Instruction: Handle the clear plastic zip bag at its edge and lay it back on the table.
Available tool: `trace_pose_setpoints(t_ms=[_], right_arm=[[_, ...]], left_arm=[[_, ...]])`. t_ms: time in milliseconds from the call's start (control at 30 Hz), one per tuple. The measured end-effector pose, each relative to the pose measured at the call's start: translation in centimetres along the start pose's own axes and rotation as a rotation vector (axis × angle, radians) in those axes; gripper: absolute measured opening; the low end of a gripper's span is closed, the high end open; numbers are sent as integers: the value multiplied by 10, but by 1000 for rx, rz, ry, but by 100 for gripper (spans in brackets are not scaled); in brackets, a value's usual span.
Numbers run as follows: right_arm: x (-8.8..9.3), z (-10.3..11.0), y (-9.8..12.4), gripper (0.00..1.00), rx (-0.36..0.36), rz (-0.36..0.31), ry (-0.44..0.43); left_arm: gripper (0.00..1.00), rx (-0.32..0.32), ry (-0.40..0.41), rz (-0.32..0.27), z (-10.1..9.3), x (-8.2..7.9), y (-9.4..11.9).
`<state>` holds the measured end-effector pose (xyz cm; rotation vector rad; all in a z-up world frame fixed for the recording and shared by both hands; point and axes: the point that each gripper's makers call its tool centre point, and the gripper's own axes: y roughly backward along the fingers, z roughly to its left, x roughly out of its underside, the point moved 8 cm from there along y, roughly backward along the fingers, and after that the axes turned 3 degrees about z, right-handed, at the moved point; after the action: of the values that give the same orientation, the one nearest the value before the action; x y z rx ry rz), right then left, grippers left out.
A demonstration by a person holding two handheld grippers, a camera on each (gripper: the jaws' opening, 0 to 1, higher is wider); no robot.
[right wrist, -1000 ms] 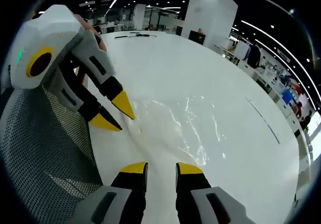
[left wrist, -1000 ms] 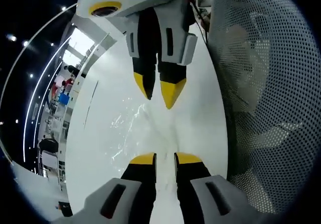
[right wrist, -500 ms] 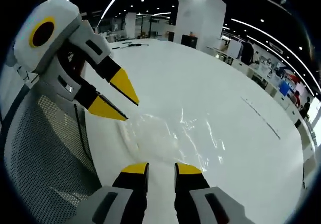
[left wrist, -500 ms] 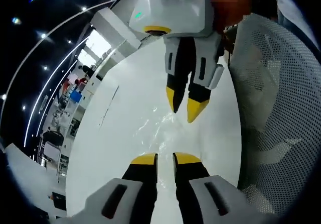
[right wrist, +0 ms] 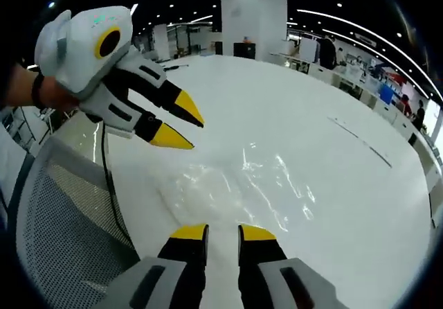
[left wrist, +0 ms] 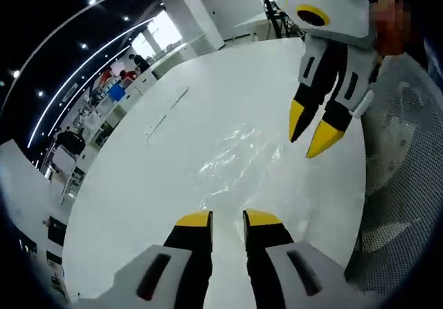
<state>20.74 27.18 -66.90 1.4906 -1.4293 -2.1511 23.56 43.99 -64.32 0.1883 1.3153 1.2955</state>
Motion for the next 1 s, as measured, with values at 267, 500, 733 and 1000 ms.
trace_pose_setpoints(t_ms=[267, 500, 733, 1000], right_arm=[[-2, 1, 0, 11, -8, 26, -41], [0, 1, -3, 11, -14, 42, -59], [1, 1, -6, 9, -32, 55, -84], [0, 4, -7, 7, -56, 55, -105]], left_arm=[[21, 26, 128, 46, 17, 13, -19], [20, 100, 295, 93, 20, 24, -31], [17, 168, 388, 114, 27, 36, -44], [11, 221, 466, 127, 27, 34, -58]])
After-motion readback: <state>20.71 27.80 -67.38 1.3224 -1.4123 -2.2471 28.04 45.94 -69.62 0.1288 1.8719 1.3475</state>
